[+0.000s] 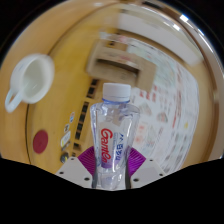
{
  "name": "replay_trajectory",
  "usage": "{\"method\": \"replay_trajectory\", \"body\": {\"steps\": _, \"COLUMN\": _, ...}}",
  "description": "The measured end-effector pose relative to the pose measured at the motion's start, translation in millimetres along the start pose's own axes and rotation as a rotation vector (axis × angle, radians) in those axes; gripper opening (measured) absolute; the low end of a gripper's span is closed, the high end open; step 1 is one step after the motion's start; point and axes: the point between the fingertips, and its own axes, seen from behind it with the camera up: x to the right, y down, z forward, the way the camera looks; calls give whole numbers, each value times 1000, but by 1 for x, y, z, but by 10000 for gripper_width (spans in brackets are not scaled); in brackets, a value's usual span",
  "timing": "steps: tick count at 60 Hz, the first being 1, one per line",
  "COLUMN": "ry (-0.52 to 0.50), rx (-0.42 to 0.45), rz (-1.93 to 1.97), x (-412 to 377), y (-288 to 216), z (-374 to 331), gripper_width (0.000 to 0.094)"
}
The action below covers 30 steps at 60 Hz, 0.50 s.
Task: Pour water
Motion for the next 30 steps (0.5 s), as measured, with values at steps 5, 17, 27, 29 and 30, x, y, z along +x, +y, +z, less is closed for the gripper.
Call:
{"method": "replay_trajectory", "body": {"steps": 5, "ry": 7, "rx": -17, "rz": 371, "x": 34, "y": 19, "z": 0, "gripper_width": 372}}
{"method": "replay_trajectory", "body": {"steps": 17, "ry": -89, "rx": -59, "rz": 1222, "x": 53, "y": 42, "z": 8, "gripper_width": 371}}
{"method": "replay_trajectory", "body": {"steps": 27, "ry": -255, "rx": -117, "rz": 1653, "x": -3, "y": 47, "z": 23, "gripper_width": 370}}
{"method": "replay_trajectory", "body": {"steps": 29, "ry": -298, "rx": -126, "rz": 1695, "x": -22, "y": 57, "z": 26, "gripper_width": 371}}
{"method": "replay_trajectory", "body": {"steps": 30, "ry": -314, "rx": -133, "rz": 1710, "x": -30, "y": 57, "z": 28, "gripper_width": 370}}
